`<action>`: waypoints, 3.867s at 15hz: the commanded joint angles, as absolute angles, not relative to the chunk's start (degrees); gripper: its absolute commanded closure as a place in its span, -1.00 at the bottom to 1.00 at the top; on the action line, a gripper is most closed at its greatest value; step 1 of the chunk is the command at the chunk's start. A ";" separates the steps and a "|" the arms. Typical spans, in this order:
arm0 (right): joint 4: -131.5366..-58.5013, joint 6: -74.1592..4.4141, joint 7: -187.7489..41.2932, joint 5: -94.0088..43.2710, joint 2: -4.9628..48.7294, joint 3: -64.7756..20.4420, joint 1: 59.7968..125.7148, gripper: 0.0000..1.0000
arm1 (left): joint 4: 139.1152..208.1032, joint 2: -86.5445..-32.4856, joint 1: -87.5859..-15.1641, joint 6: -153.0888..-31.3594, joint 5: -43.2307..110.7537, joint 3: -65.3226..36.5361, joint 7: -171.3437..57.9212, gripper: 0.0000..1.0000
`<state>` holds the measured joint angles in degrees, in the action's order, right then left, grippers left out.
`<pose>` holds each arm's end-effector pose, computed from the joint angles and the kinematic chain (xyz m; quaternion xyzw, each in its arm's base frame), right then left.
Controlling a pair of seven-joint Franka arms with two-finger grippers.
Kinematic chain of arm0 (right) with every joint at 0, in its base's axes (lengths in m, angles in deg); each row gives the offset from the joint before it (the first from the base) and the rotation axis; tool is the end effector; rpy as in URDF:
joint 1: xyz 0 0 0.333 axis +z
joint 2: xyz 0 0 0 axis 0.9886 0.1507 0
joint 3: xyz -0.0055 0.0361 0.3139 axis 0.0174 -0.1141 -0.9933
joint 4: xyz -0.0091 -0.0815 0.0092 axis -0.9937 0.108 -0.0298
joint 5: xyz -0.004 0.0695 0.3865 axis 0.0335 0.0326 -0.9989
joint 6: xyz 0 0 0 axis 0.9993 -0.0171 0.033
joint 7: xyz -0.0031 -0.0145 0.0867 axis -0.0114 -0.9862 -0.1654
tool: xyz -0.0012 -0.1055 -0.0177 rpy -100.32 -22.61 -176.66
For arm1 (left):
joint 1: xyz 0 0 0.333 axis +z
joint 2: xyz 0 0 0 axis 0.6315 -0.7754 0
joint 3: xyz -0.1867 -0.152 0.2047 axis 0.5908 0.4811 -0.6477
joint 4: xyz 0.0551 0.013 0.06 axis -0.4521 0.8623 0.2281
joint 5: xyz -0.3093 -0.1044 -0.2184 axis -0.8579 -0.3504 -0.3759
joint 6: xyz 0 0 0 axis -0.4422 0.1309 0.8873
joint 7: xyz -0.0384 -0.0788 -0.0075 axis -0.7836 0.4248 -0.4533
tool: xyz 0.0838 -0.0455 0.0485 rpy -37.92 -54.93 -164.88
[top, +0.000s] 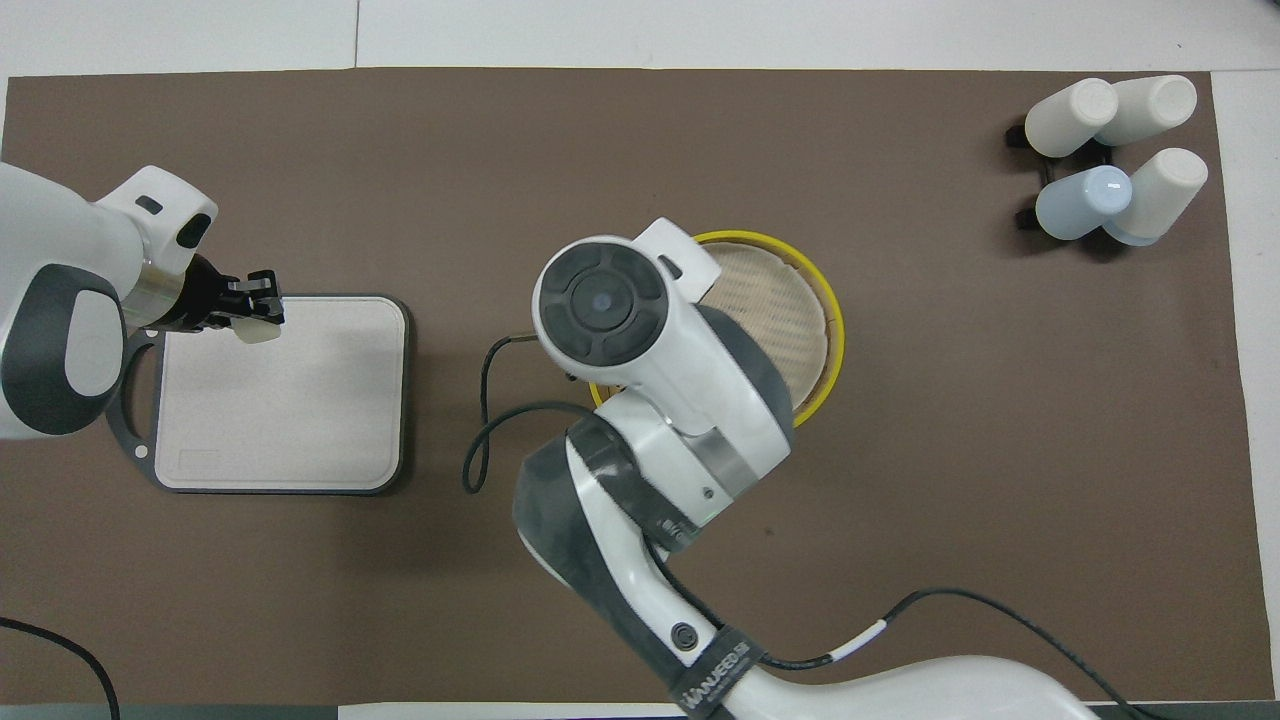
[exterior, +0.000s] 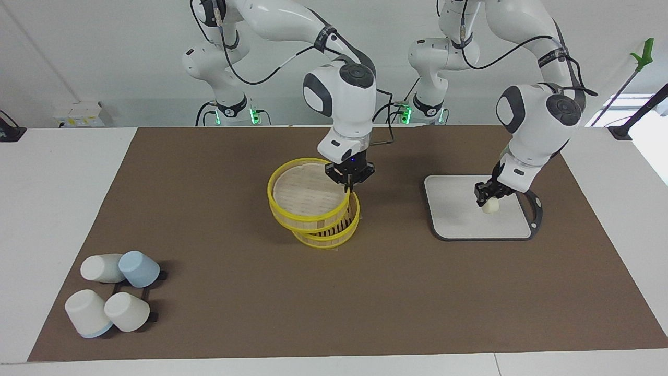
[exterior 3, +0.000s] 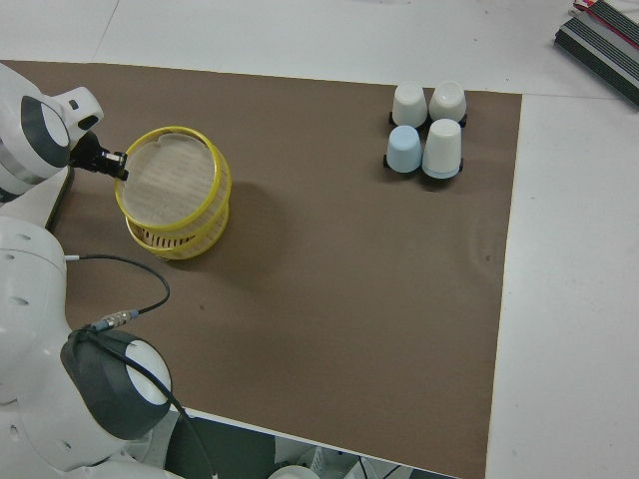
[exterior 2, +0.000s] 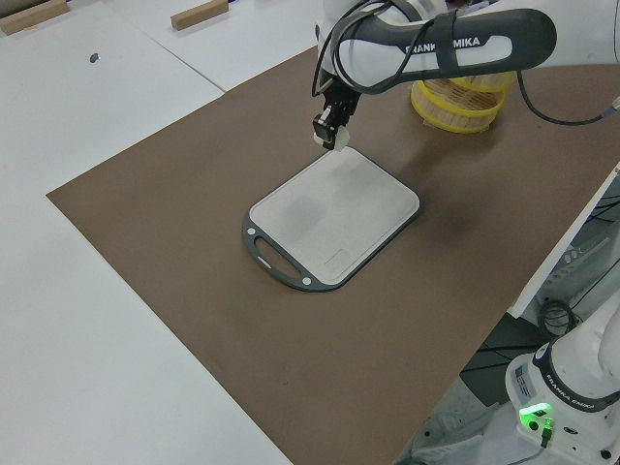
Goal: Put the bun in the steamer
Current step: 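Lift the lid off with the right gripper while the left gripper lifts the bun, then carry the bun over the open steamer with the left gripper and lower it, then release the bun and withdraw the left gripper while the right gripper brings the lid, then lower the lid onto the steamer with the right gripper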
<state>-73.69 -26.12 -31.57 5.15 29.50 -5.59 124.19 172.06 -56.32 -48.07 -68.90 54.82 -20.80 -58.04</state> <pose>0.5611 0.3924 0.4738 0.9990 0.0064 0.0444 0.0076 0.5886 -0.0624 0.4484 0.9955 0.0897 0.0005 0.0302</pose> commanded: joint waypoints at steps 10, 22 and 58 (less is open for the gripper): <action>-73.79 -12.37 -57.85 3.81 21.22 -6.09 102.16 1.00 | 162.66 -66.41 -80.45 -78.19 53.45 -21.29 -22.85 0.27; -78.63 -16.24 -56.71 3.73 19.11 -6.18 102.78 1.00 | 168.12 -72.31 -85.65 -89.99 60.04 -21.20 -23.56 -1.00; -82.32 -40.05 -21.46 -3.66 31.68 -6.53 125.98 1.00 | 162.24 -48.13 -45.67 -46.56 58.81 -21.55 -66.97 -1.00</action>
